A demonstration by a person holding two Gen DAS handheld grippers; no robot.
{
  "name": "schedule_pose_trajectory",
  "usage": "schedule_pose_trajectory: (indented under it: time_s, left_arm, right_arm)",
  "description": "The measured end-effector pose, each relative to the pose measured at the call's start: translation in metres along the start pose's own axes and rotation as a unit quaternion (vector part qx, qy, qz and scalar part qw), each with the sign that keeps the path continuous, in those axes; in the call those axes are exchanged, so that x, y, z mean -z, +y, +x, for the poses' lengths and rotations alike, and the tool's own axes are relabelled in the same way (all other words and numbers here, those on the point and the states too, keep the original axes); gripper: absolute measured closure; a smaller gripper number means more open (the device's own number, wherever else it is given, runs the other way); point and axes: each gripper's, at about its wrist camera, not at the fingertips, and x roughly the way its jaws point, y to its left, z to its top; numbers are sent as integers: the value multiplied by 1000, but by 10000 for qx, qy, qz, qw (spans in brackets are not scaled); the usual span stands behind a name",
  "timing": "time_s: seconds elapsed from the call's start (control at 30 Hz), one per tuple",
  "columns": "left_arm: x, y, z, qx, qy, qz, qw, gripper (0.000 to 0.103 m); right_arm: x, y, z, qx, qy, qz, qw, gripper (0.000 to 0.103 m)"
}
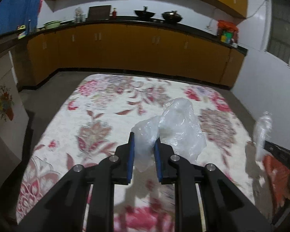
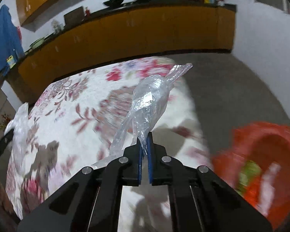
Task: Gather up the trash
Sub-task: 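Carry both bags over the orange basket and open both tools to drop them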
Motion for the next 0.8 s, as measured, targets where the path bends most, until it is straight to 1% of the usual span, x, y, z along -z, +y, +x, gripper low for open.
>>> schedule_pose_trajectory:
  time_s: [0.03, 0.17, 0.33, 0.43, 0.6, 0.67, 0.8]
  left_arm:
    - [2, -7, -5, 96, -14, 21, 10000, 84]
    - [10, -45, -28, 544, -45, 147, 9984, 84]
    - [22, -96, -57, 1010, -106, 453, 9938, 84]
    - [28, -124, -71, 1254, -131, 616, 9901, 84]
    - [38, -173, -93, 1681, -136, 867, 9819, 84]
    - [43, -191, -99, 1803, -112, 953, 9789, 84]
    - [52, -221, -103, 1923, -40, 1096, 9752, 84]
  right_arm:
    - [8, -14, -21, 156, -61, 39, 9999, 98]
    - [29, -53, -78, 632, -260, 218, 9974, 98]
    - [51, -90, -128, 962, -410, 589, 9928, 97]
    - [61, -105, -150, 1058, -506, 752, 9903, 97]
    - [71, -124, -176, 1014, -693, 1011, 9873, 97]
    - [73, -128, -181, 970, -735, 1086, 9866, 97]
    - [75, -134, -187, 906, -812, 1166, 9857, 97]
